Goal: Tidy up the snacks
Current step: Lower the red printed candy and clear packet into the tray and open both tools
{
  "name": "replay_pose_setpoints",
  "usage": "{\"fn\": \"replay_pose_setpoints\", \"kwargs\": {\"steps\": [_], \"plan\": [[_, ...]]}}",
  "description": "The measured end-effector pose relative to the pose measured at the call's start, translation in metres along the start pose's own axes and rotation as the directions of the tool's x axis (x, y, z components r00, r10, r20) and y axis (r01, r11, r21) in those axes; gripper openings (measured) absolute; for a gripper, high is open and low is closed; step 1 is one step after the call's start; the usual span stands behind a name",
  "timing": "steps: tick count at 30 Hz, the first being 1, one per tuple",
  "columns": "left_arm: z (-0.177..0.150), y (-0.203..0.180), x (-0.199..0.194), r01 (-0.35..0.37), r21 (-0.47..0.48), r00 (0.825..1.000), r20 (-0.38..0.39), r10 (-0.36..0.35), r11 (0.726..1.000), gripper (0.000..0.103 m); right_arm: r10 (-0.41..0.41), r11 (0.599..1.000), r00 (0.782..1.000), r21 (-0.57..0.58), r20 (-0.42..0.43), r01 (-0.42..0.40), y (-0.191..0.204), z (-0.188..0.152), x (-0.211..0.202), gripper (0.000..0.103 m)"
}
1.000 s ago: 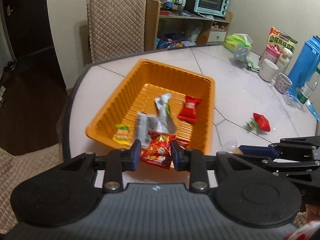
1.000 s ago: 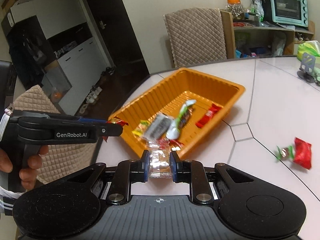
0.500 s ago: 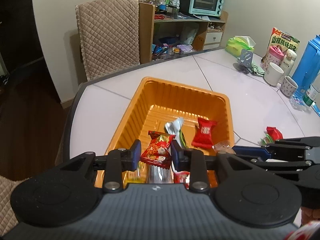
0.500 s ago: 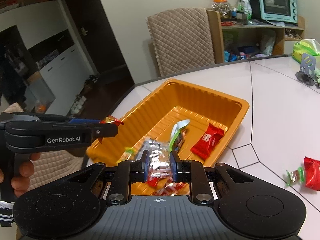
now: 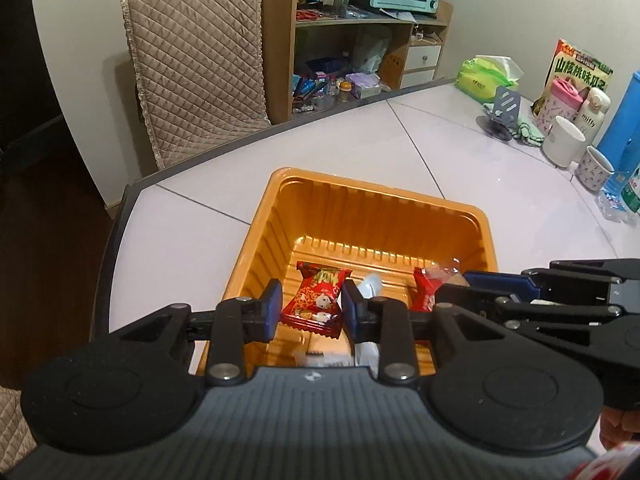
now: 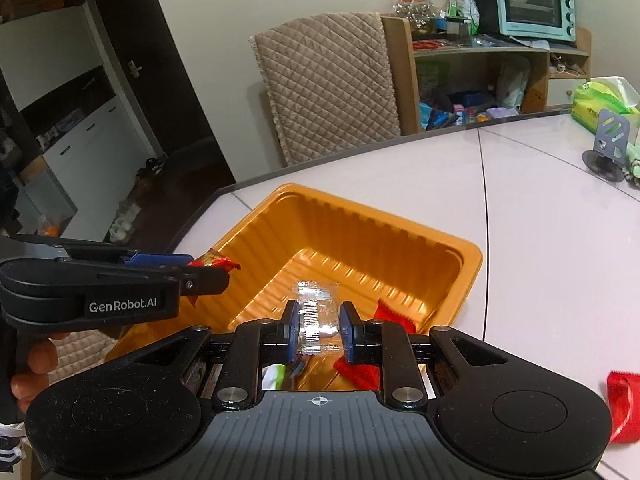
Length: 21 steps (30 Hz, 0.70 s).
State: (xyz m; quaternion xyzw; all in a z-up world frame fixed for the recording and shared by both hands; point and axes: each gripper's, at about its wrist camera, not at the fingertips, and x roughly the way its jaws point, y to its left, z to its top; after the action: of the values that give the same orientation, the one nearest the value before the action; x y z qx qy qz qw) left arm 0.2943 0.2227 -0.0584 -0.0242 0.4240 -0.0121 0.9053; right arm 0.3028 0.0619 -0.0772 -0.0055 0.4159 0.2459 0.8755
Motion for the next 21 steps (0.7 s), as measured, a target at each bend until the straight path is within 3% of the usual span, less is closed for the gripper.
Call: {"fn": "replay_pose_setpoints", "kwargs": {"steps": [8,21], "plan": [[0.014,-0.002,0.029,-0.002,0.019,1.000,-0.026,0.003,1.000,0.029,-0.020,1.000,1.000,0.005,-0.008,0.020,-0.013,0.011,0.025,0.022],[0.020,-0.003,0.043,-0.002,0.017,0.999,-0.036,0.003,1.000,0.029,0.006,0.999,1.000,0.052,0.026,-0.008,-0.026,0.021,0.037,0.022]]}}
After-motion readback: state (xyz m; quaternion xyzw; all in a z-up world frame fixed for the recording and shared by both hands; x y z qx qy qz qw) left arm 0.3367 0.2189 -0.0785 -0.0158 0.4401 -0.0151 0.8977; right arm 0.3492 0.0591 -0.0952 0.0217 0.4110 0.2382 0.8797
